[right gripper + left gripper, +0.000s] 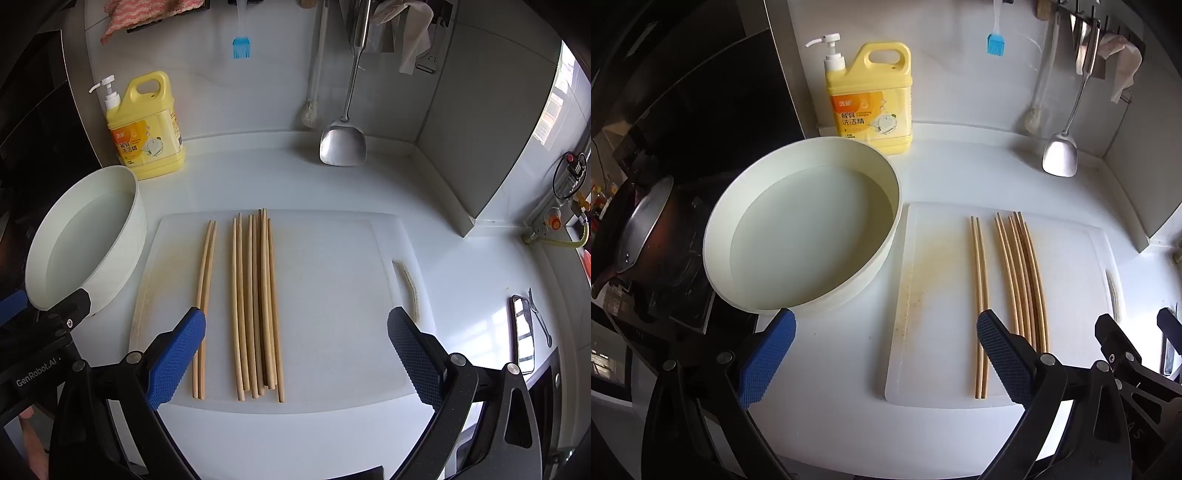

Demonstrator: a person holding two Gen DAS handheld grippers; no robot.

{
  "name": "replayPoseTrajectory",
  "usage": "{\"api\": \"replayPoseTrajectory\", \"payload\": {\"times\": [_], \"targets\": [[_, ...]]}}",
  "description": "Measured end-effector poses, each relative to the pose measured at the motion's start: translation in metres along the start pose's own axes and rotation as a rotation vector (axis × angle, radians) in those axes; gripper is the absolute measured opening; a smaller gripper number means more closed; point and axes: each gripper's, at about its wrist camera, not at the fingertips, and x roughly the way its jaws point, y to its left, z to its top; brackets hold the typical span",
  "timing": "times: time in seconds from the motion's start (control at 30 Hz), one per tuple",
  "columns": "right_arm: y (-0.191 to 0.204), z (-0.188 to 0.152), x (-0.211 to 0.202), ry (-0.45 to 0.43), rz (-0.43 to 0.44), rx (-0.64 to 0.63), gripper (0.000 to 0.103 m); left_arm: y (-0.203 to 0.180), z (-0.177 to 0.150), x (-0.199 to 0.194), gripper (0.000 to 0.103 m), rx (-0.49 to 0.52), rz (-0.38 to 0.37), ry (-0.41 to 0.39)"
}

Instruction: Organize utensils

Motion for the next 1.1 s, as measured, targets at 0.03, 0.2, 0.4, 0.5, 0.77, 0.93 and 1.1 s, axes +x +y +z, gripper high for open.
{"api": "replayPoseTrajectory", "payload": {"times": [0.03, 0.2, 0.4, 0.5, 0.77, 0.93, 1.1], "targets": [[0.000, 0.000, 0.000, 0.000, 0.000, 0.000, 0.094, 0.000, 0.000, 0.000, 0.097, 0.000, 0.000, 0.001], [0.000, 0.000, 0.000, 0.001, 0.001, -0.002, 0.094, 0.000, 0.000, 0.000, 0.097, -0.005, -0.009, 0.003], [0.004, -0.002, 0.000, 0.008, 0.006, 0.005, 0.094, 0.001, 0.001, 0.001, 0.097, -0.003, -0.009, 0.002], [0.000, -0.001, 0.002, 0.007, 0.006, 0.008, 0.094, 0.001, 0.002, 0.002, 0.097, -0.002, -0.009, 0.002], [-0.001, -0.001, 0.003, 0.008, 0.006, 0.009, 0.094, 0.005, 0.003, 0.005, 0.097, 0.000, -0.009, 0.000], [0.000, -0.002, 0.002, 0.008, 0.006, 0.008, 0.094, 0.007, 0.006, 0.009, 0.097, 0.003, -0.010, 0.002], [0.001, -0.003, 0.003, 0.008, 0.006, 0.007, 0.094, 0.006, 0.003, 0.004, 0.097, -0.003, -0.008, -0.001]]}}
